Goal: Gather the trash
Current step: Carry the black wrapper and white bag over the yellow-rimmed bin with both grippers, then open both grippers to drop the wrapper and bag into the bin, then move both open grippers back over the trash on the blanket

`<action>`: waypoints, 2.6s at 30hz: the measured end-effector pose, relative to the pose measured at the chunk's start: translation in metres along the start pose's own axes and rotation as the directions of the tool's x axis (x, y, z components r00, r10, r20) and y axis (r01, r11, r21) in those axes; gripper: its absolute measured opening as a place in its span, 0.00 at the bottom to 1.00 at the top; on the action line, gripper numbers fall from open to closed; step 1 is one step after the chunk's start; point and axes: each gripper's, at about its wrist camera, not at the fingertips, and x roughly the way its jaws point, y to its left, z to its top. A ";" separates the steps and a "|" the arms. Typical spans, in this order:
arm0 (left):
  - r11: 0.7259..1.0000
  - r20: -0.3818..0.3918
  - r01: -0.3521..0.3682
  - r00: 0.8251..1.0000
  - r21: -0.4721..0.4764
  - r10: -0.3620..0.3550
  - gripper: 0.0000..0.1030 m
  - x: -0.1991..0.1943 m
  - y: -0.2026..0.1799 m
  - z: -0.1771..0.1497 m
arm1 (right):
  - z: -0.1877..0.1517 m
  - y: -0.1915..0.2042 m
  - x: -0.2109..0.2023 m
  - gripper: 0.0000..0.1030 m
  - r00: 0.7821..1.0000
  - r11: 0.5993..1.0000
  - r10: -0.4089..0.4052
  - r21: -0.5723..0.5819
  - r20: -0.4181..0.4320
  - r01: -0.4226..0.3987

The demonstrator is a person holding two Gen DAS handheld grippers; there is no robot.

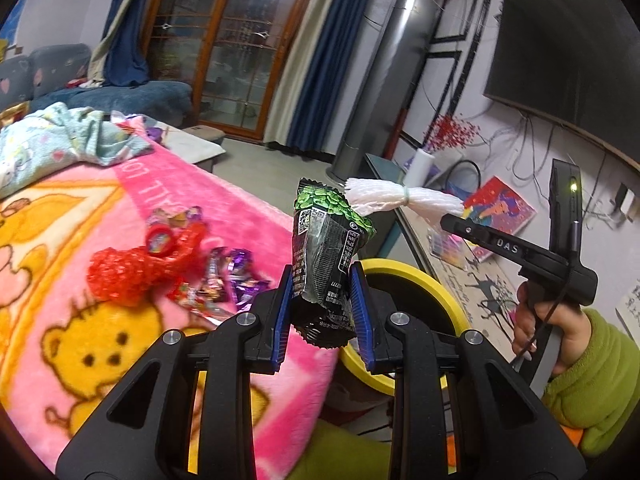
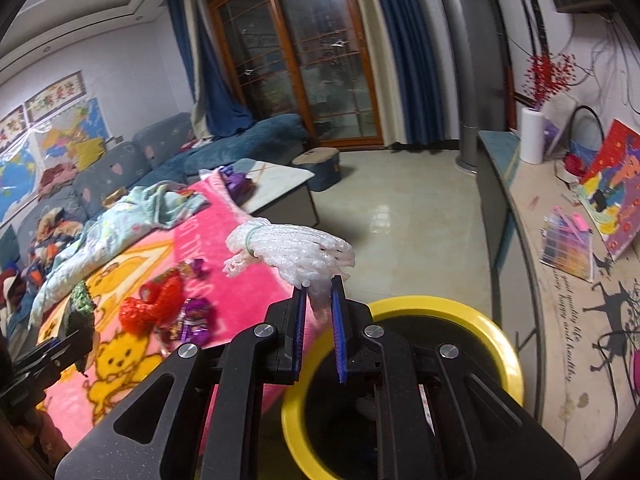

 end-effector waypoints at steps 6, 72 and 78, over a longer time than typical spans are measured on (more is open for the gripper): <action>0.998 -0.029 0.038 0.999 0.054 -0.037 0.20 0.016 -0.025 -0.002 | -0.007 -0.024 -0.003 0.12 0.999 0.999 -0.033 0.038 -0.007 0.033; 0.995 -0.013 -0.054 0.998 0.080 0.055 0.89 0.047 -0.036 0.000 | -0.029 -0.023 -0.007 0.60 0.991 1.000 -0.016 0.007 -0.133 0.017; 0.995 0.026 -0.102 0.994 0.016 0.102 0.89 0.029 -0.009 0.005 | -0.022 0.010 -0.004 0.60 0.991 0.998 0.025 -0.045 -0.132 -0.032</action>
